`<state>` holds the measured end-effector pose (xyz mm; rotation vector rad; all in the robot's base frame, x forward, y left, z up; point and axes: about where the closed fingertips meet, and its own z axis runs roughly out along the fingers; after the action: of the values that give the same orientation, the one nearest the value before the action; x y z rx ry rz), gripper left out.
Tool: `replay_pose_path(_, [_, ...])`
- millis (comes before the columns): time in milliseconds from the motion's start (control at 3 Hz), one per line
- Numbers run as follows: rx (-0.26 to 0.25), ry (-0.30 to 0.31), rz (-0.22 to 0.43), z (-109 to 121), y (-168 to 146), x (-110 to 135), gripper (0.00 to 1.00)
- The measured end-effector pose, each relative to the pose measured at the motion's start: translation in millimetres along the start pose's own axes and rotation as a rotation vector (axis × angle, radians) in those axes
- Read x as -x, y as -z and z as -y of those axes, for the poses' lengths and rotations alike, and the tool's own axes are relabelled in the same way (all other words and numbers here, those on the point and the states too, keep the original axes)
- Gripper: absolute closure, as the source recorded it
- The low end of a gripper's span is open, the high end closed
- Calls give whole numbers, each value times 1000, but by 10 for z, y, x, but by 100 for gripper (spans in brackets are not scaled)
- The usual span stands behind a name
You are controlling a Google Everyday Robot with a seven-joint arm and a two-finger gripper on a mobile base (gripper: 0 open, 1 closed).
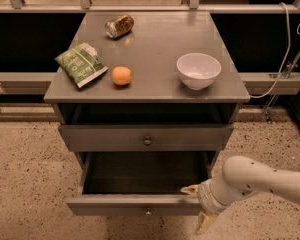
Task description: Open middle drawer
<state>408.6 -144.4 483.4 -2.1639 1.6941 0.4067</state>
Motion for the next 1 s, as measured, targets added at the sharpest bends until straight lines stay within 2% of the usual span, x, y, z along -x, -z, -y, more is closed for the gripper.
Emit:
replay_pose_path(333, [-48, 26, -26, 497, 37, -52, 21])
replay_pose_path(667, [-75, 19, -41, 967, -96, -128, 51])
replay_pose_path(1000, [-89, -3, -44, 1185, -224, -219, 73])
